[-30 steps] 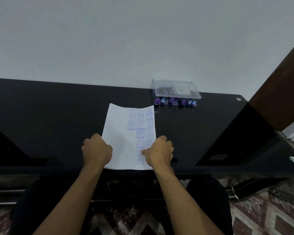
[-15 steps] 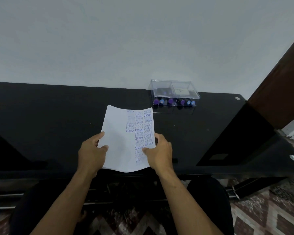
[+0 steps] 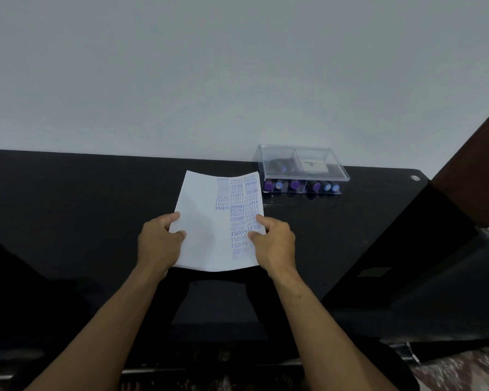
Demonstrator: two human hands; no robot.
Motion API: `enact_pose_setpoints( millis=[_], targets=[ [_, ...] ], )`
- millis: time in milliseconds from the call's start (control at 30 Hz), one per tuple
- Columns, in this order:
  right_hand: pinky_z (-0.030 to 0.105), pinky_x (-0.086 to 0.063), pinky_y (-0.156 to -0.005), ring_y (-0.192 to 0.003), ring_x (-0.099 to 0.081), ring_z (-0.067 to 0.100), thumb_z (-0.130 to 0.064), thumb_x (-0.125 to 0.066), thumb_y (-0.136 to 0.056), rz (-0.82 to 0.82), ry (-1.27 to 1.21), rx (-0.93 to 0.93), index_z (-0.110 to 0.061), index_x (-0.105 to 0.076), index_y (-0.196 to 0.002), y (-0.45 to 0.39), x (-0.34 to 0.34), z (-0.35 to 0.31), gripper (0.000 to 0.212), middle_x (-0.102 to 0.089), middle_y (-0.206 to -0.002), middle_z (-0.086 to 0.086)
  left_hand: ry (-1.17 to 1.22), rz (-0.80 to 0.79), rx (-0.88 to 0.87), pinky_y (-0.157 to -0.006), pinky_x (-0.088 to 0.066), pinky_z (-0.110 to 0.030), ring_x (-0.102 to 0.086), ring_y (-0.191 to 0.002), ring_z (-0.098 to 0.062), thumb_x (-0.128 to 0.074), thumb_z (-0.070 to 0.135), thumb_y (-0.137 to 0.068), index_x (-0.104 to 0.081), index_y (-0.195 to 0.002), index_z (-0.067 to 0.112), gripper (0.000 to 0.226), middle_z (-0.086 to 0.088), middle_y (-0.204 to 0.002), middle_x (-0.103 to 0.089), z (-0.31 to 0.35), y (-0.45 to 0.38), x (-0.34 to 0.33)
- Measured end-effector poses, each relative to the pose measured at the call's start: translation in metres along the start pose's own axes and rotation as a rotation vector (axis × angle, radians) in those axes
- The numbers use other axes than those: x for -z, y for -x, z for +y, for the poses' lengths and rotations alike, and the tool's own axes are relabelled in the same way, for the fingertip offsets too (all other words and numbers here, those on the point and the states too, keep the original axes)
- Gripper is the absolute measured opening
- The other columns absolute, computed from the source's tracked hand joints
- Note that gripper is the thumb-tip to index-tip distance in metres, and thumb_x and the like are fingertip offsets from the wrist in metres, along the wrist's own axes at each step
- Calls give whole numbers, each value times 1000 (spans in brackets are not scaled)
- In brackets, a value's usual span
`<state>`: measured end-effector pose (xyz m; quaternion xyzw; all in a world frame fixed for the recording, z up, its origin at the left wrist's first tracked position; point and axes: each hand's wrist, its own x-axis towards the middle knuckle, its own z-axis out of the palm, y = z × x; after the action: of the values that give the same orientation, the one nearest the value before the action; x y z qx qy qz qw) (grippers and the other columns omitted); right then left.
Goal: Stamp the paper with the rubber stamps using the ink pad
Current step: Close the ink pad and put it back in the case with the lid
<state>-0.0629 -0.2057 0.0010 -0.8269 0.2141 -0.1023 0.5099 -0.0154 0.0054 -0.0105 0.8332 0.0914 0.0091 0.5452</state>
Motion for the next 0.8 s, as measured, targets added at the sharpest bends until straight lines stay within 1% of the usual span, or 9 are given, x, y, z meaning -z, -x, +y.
enact_pose_setpoints(
  millis=[133, 233, 333, 400, 467, 533, 633, 733, 800],
  targets=[
    [9, -45, -78, -104, -57, 8, -8, -68, -90, 3, 24, 37, -13, -58, -135, -43, -11, -8, 46, -59, -130, 0, -12, 20, -36, -92, -51, -26, -64, -110, -17, -66, 0, -92, -56, -141, 11, 52, 2, -129, -66, 13, -34, -16],
    [16, -45, -89, -116, -59, 15, -8, -69, -90, -1, 30, 37, -13, -57, -135, -69, -20, -11, 48, -58, -134, 3, -59, 27, -72, -67, -43, -12, -61, -85, -6, -62, -3, -92, -62, -133, 10, 42, 15, -103, -67, 19, -53, -26],
    [14, -42, -89, -119, -57, 16, -8, -69, -90, -18, 60, 30, -12, -56, -137, -85, -26, -12, 49, -57, -136, 4, -105, 43, -102, -62, -33, -5, -55, -85, -6, -61, -3, -93, -61, -132, 6, 41, 6, -111, -65, 21, -67, -32],
    [12, -40, -87, -120, -57, 17, -7, -69, -90, -37, 100, 28, -10, -55, -137, -91, -29, -11, 49, -56, -136, 4, -148, 39, -130, -59, -31, -1, -52, -75, 3, -59, -4, -92, -63, -129, 7, 39, 11, -105, -62, 20, -75, -34],
    [13, -39, -89, -122, -56, 18, -8, -69, -90, -48, 143, 32, -10, -55, -137, -94, -32, -9, 49, -55, -137, 5, -210, 25, -149, -59, -35, -3, -54, -76, 4, -58, -1, -90, -66, -122, 13, 36, 14, -102, -63, 15, -82, -35],
    [12, -36, -90, -123, -55, 19, -8, -67, -91, -58, 176, 35, -9, -54, -138, -95, -33, -8, 49, -55, -137, 6, -269, 10, -153, -60, -38, -10, -58, -80, -5, -60, 4, -88, -67, -112, 17, 28, 4, -102, -65, 10, -88, -35],
    [16, -36, -94, -124, -53, 23, -7, -65, -92, -67, 267, 60, -5, -53, -138, -94, -35, -9, 47, -53, -136, 10, -349, 10, -118, -59, -38, -18, -54, -80, -13, -64, 10, -87, -63, -103, 13, 17, -7, -103, -55, 9, -93, -36],
    [31, -41, -106, -127, -46, 26, -14, -65, -92, -57, 406, 131, -8, -54, -137, -92, -37, -8, 47, -52, -134, 9, -448, 10, -175, -73, -47, -32, -54, -100, -30, -65, 11, -87, -64, -105, 10, 18, -9, -104, -53, 7, -92, -38],
    [37, -36, -108, -129, -40, 25, -23, -64, -94, -54, 493, 157, -13, -55, -137, -89, -36, -10, 45, -49, -140, 5, -502, -10, -203, -89, -45, -39, -49, -118, -35, -67, 13, -89, -65, -122, 10, 33, -11, -118, -60, 4, -93, -38]
  ],
)
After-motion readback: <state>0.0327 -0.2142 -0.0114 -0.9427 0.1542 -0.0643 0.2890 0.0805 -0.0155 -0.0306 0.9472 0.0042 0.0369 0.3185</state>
